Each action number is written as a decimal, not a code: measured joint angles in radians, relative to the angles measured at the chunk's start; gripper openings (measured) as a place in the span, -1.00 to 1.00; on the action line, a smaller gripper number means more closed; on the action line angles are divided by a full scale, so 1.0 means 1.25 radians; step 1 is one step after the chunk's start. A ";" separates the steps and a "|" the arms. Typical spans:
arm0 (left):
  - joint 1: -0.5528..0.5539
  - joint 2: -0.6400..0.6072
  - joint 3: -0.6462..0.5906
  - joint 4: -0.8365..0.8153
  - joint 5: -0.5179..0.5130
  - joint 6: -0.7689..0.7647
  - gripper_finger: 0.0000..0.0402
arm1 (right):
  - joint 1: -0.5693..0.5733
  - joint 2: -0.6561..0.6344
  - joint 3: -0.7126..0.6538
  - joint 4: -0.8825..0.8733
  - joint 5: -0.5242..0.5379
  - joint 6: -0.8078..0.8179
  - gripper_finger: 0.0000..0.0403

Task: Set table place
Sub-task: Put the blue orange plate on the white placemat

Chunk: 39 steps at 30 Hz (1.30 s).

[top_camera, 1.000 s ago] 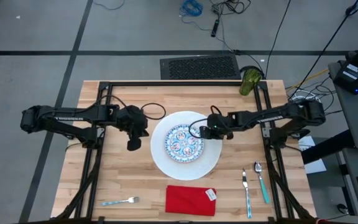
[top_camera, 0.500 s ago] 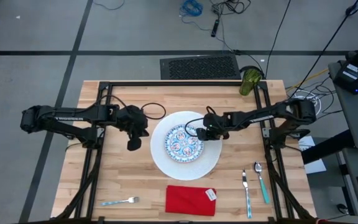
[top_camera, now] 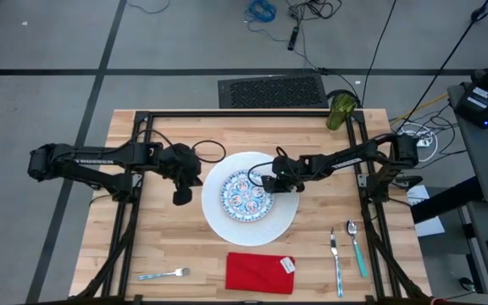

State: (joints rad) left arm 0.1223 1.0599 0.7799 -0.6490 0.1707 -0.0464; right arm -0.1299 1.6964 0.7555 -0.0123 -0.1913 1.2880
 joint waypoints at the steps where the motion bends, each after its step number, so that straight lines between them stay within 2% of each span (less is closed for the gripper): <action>1: 0.000 0.000 0.000 -0.003 0.000 0.000 -1.00 | 0.000 0.001 0.000 0.000 0.000 -0.004 -0.64; 4: 0.000 0.000 0.000 -0.014 0.000 0.000 -1.00 | 0.000 0.001 0.000 0.010 -0.003 -0.014 -0.90; 12: 0.000 0.000 0.000 -0.015 0.000 0.003 -1.00 | 0.001 -0.037 0.000 0.046 -0.002 -0.026 -0.98; 19: 0.000 0.000 0.000 -0.014 0.000 0.017 -1.00 | 0.001 -0.102 -0.002 0.004 -0.023 -0.054 -1.00; 25: 0.000 0.000 0.000 -0.015 0.000 0.022 -1.00 | 0.001 -0.116 -0.001 -0.065 -0.035 -0.060 -1.00; 35: 0.000 0.000 0.000 -0.015 0.000 0.022 -1.00 | -0.003 -0.116 -0.001 -0.052 0.026 -0.064 -1.00; 39: 0.000 0.000 0.000 -0.014 0.000 0.022 -1.00 | -0.003 -0.116 -0.001 -0.060 0.051 -0.043 -0.90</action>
State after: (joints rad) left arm 0.1219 1.0599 0.7799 -0.6670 0.1703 -0.0193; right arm -0.1333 1.5515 0.7544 -0.0872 -0.1277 1.2336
